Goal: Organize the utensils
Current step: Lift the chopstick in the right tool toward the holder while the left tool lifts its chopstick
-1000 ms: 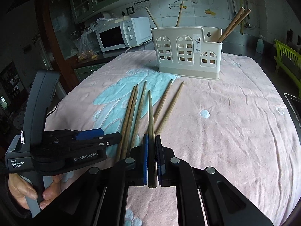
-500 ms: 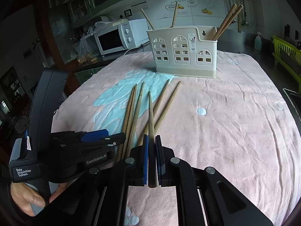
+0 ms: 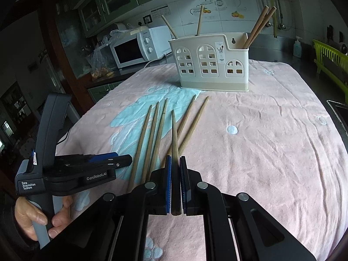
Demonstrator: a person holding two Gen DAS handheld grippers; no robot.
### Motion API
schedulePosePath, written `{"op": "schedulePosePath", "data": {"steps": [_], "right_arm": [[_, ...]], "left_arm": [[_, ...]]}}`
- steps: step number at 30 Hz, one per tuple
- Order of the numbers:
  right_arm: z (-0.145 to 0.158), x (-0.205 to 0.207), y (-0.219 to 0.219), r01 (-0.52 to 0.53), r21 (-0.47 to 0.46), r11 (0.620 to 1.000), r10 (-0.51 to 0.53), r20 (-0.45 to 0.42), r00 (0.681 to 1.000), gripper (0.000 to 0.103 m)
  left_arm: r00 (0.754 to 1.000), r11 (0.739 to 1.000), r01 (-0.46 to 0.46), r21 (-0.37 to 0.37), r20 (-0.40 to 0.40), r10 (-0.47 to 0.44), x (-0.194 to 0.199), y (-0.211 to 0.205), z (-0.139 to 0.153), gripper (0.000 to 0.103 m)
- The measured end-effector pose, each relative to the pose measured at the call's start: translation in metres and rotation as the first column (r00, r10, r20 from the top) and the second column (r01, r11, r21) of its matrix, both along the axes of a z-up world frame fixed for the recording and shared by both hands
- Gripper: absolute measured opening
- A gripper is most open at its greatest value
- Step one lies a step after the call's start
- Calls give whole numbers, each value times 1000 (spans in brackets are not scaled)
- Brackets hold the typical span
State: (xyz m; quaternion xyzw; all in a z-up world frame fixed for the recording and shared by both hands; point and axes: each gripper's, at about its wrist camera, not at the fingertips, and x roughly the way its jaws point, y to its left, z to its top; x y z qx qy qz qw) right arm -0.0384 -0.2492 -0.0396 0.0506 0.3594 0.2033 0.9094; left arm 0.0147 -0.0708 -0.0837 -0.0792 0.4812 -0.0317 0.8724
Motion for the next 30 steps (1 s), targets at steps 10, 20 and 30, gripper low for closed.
{"op": "schedulePosePath", "data": {"steps": [10, 20, 30], "right_arm": [[2, -2, -3, 0, 9, 1000, 0, 6, 1000, 7], [-1, -1, -3, -4, 11, 1000, 4, 0, 1000, 7], [8, -4, -3, 10, 9, 1000, -10, 23, 1000, 7]], "left_arm": [[1000, 999, 6, -53, -9, -7, -4, -13, 3, 33], [1000, 994, -18, 106, 4, 18, 7, -31, 1, 19], [994, 994, 102, 29, 46, -103, 4, 0, 11, 6]]}}
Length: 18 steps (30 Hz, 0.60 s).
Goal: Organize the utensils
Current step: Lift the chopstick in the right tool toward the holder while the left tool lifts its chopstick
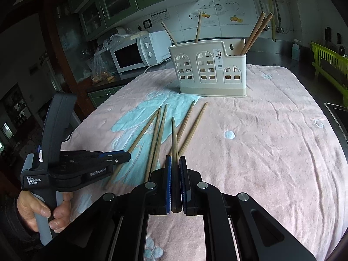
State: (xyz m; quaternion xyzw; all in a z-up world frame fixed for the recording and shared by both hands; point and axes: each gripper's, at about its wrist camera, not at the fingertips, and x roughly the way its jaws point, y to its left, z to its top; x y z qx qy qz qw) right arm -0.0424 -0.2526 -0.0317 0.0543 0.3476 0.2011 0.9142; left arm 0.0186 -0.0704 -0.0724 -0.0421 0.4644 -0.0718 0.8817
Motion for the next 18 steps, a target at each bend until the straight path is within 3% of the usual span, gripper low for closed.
{"op": "schedulePosePath", "data": {"steps": [7, 18], "right_arm": [[13, 3, 2, 14, -9, 1000, -14, 30, 999, 7], [64, 22, 7, 39, 7, 999, -39, 138, 990, 7]], "left_arm": [[992, 998, 43, -42, 121, -38, -8, 16, 29, 6], [963, 993, 74, -96, 265, -46, 13, 36, 69, 4]]}}
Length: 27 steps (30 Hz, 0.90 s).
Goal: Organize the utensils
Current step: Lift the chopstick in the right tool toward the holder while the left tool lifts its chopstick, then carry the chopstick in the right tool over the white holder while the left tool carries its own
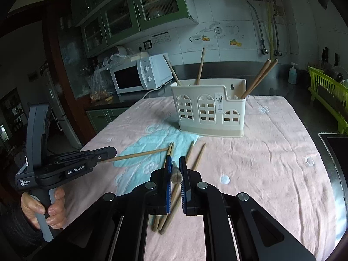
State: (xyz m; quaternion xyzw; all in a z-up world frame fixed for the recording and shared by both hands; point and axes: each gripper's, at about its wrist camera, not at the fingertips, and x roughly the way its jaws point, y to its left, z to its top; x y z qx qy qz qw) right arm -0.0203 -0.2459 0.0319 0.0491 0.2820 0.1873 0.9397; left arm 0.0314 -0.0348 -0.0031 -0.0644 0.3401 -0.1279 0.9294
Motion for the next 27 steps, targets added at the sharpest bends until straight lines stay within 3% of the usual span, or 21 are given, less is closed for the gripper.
{"op": "schedulePosePath", "data": {"steps": [14, 17, 23, 26, 27], "right_arm": [[46, 40, -8, 2, 23, 1000, -3, 38, 999, 7], [46, 42, -7, 1, 18, 1000, -2, 41, 999, 7], [45, 40, -2, -12, 18, 1000, 11, 45, 999, 7], [44, 40, -3, -12, 23, 1000, 11, 45, 999, 7], [44, 40, -3, -12, 24, 1000, 11, 46, 999, 7]], "left_arm": [[984, 995, 97, 38, 149, -101, 28, -1, 46, 0], [985, 995, 99, 32, 141, -102, 32, 0, 45, 0], [991, 993, 122, -2, 50, -122, 32, 7, 29, 0], [987, 987, 157, 18, 12, -157, 23, 7, 16, 6], [987, 987, 160, 28, 2, -160, 19, 7, 11, 14]]}}
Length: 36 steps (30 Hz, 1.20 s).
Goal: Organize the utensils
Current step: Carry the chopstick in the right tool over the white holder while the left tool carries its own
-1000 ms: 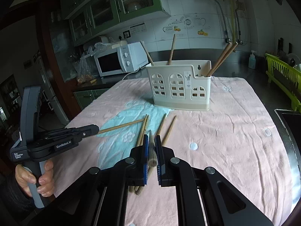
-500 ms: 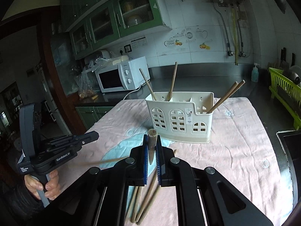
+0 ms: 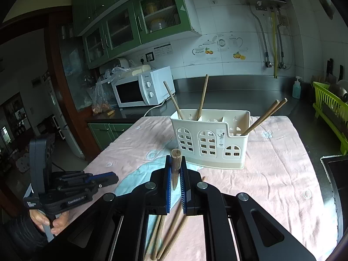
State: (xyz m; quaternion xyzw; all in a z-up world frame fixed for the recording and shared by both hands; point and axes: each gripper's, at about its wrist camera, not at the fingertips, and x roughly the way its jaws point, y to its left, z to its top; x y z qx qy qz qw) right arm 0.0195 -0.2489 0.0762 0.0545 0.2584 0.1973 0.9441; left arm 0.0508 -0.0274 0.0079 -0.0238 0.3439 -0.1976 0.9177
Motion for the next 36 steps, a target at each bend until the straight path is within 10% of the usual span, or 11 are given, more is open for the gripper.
{"op": "schedulePosePath", "data": {"steps": [3, 7, 24, 36], "right_arm": [[1, -2, 0, 0, -4, 1000, 0, 9, 1000, 7], [0, -4, 1, -7, -9, 1000, 7, 8, 1000, 7], [-8, -4, 8, -17, -8, 1000, 17, -13, 1000, 7], [8, -6, -3, 13, 13, 1000, -13, 35, 999, 7]], "left_arm": [[999, 1000, 11, 27, -34, -10, -13, 3, -17, 43], [995, 997, 7, 74, -101, 0, -25, 10, -45, 42], [982, 976, 5, 217, -187, 36, -42, 5, -93, 9], [999, 993, -23, 119, -22, 26, -41, 10, -26, 5]]}}
